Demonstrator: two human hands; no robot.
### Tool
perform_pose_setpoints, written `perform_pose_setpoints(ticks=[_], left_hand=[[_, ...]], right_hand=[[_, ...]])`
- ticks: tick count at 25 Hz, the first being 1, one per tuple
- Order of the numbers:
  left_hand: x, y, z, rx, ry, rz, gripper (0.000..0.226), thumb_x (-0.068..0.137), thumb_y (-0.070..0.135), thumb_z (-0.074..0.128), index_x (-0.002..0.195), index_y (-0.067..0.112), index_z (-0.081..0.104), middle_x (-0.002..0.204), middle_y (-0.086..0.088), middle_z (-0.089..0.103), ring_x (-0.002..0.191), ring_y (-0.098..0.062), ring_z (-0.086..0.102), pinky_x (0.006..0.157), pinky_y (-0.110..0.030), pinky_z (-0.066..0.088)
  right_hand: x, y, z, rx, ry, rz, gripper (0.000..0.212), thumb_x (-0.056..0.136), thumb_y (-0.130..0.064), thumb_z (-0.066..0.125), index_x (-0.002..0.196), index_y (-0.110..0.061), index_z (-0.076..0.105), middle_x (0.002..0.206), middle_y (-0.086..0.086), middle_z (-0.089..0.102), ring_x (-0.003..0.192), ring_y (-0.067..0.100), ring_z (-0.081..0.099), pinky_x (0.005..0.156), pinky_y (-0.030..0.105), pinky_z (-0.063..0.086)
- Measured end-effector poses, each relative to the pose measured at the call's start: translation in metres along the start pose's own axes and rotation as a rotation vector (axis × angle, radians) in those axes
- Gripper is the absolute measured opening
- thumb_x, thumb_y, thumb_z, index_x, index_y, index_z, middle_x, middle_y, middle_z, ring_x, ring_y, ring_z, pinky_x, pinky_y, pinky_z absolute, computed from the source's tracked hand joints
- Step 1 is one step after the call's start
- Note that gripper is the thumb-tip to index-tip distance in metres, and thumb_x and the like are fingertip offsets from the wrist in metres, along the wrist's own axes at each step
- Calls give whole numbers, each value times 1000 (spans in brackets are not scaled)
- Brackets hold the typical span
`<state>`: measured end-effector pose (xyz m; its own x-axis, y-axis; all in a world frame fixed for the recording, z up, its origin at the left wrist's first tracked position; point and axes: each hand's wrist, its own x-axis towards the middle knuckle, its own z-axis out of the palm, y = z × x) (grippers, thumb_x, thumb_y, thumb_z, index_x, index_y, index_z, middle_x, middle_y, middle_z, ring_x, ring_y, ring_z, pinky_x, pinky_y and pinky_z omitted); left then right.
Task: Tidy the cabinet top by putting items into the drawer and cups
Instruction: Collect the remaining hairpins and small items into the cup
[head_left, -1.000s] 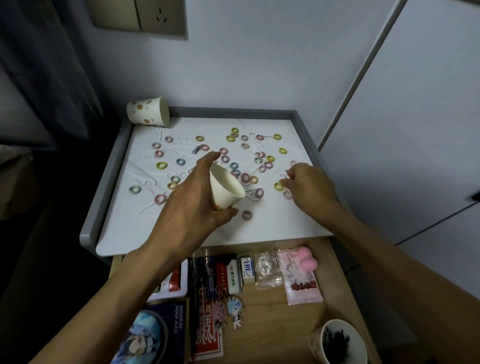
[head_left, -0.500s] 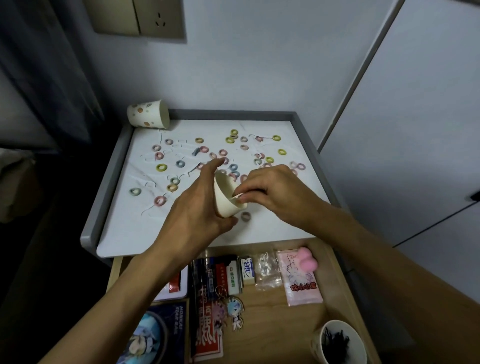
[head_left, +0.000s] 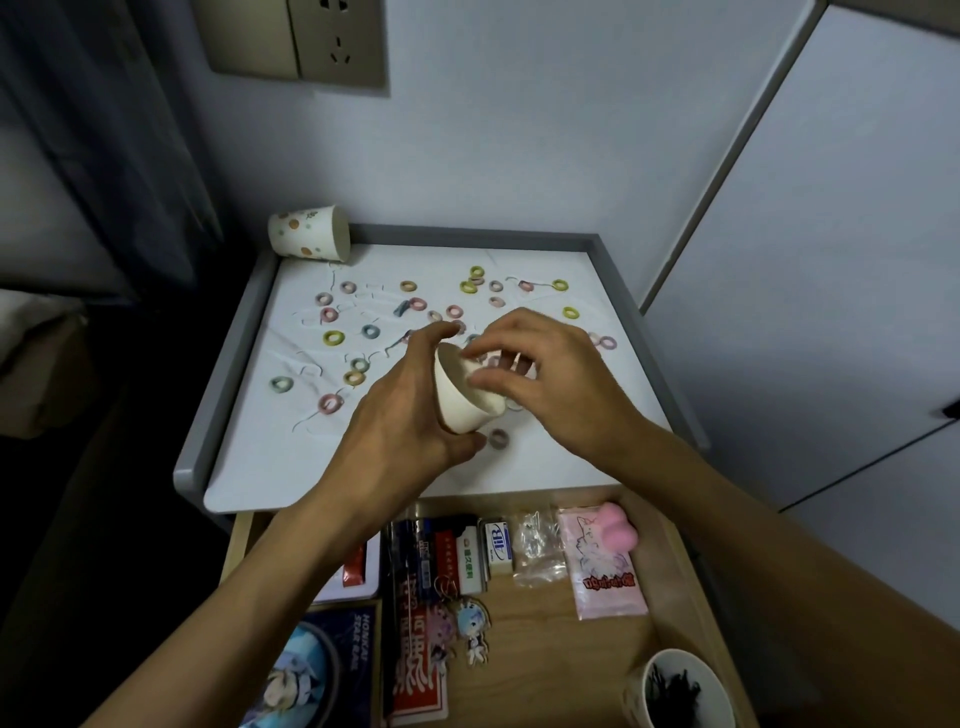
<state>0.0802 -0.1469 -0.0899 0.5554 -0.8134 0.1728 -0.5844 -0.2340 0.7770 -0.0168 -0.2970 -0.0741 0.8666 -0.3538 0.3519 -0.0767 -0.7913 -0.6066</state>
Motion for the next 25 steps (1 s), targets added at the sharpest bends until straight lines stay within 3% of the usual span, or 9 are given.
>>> perform_pose_setpoints(ticks=[2,4,7,9,12,15,18,21,25], left_hand=[[1,1,-3,-8,22,-45,94,67,20,86,141,36,30,111,15,51,95,-9,53,67,-3,38],[2,2,-4,-26,40,-67,94,66,24,86,140,38,30,111,17,50,95,-7,51,64,-4,36],[3,4,-4,-25,70,-55,94,62,37,88,138,37,32,112,19,50,99,-5,51,69,-8,37],[5,5,-7,-30,94,-65,90,63,38,88,136,35,33,111,17,51,101,-11,54,72,-20,45],[9,-1,-13,-43,120,-114,85,66,35,87,134,33,35,111,13,50,103,-17,54,78,-33,49],[12,-4,-20,-80,135,-147,87,63,36,88,133,35,36,111,12,53,102,-19,57,84,-42,53],[16,-6,-26,-115,147,-158,85,63,33,88,132,35,37,110,12,53,98,-16,57,78,-33,52],[17,-10,-28,-145,148,-167,85,62,33,88,130,37,37,108,13,53,95,-14,58,74,-31,54],[17,-10,-27,-143,149,-170,86,62,35,88,131,37,36,111,11,55,97,-16,58,78,-34,54]], right_hand=[[1,1,0,84,74,167,15,85,-17,73,100,-14,72,93,-2,68,76,4,61,70,16,46],[0,-2,4,255,22,311,13,86,-13,71,99,-12,72,85,-3,70,73,3,64,67,19,50],[-4,-6,7,368,-22,349,9,88,-12,68,97,-12,73,79,-2,71,67,5,63,61,21,52],[5,1,1,266,-61,359,7,89,-18,69,93,-19,75,80,-6,72,68,4,63,61,20,52],[58,57,-17,-172,-73,392,19,87,-18,70,106,-18,73,101,-3,71,83,5,62,69,10,46],[114,112,-32,-450,-250,463,48,87,-18,70,132,-13,55,133,9,57,114,20,57,91,24,47],[140,135,-24,-580,-429,519,65,90,-30,67,146,-12,39,151,12,38,135,28,41,107,34,36],[148,145,-14,-497,-344,532,60,88,-32,70,139,-10,48,145,12,46,130,27,46,103,31,37],[141,154,-7,-445,-173,521,35,83,-26,77,112,-10,66,118,10,65,105,23,61,85,27,45]])
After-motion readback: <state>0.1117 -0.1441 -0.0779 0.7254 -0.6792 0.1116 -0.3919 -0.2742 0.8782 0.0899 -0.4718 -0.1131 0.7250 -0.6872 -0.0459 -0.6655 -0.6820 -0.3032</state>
